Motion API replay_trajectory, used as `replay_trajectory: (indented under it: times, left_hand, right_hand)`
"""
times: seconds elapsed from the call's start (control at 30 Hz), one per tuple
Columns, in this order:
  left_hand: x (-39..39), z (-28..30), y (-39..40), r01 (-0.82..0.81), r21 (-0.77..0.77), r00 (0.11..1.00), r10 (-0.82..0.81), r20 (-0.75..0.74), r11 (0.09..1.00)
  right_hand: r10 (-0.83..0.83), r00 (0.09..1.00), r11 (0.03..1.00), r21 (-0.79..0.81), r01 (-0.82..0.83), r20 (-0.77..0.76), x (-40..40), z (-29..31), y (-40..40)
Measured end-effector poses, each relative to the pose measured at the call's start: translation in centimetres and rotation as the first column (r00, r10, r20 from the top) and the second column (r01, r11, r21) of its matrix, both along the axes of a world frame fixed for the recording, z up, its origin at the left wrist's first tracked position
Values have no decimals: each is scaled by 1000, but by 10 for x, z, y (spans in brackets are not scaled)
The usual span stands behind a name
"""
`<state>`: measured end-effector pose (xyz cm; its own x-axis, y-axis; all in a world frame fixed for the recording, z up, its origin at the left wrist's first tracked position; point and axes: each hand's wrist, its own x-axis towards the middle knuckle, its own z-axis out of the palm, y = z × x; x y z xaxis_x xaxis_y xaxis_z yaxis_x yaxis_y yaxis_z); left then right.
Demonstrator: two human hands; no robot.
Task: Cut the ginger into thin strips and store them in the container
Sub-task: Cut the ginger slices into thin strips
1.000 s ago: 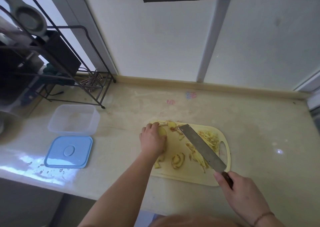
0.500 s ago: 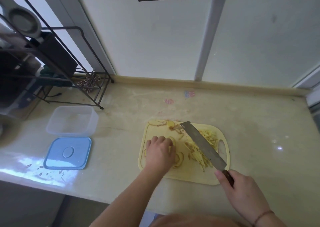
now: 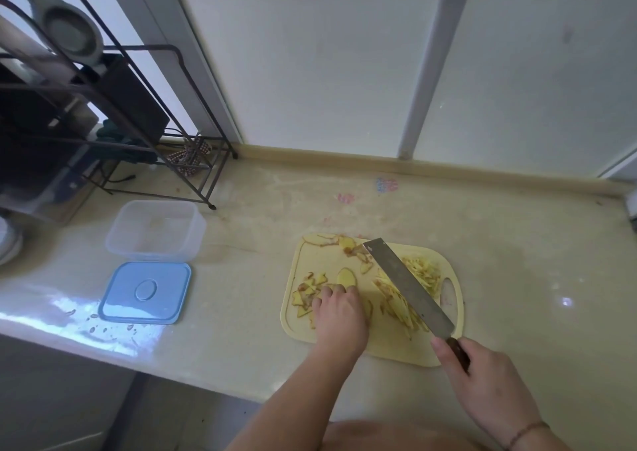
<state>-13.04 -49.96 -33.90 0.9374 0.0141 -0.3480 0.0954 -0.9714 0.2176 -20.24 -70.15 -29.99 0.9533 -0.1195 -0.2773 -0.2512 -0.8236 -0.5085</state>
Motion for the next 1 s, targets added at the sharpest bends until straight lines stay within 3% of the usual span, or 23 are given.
replay_trajectory:
  times: [0.2,0.27,0.4,0.47,0.73,1.0]
  left_hand:
    - [-6,5,-1,42,-125,999,-41,12,991]
    - [-4,8,3,-59,-294,998,53,-31,954]
    - [13,7,18,-365,-549,925,360,-121,752]
    - [23,6,23,-384,-550,913,395,-104,742]
    - [29,0,31,-158,-291,977,191,90,944]
    - [31,4,39,-216,-319,967,248,61,923]
  right_hand:
    - [-10,1000,1000,-21,10,-6,1,1,-2]
    - [-15,1000,1000,-16,15,4,0,2,-3]
    - [-14,1000,999,-31,14,7,-1,2,-4]
    - [-14,1000,999,-38,14,0,-1,2,-4]
    - [-19,1000,999,-29,19,-1,0,4,-7]
    - [-28,999,999,-15,29,19,-1,4,-6]
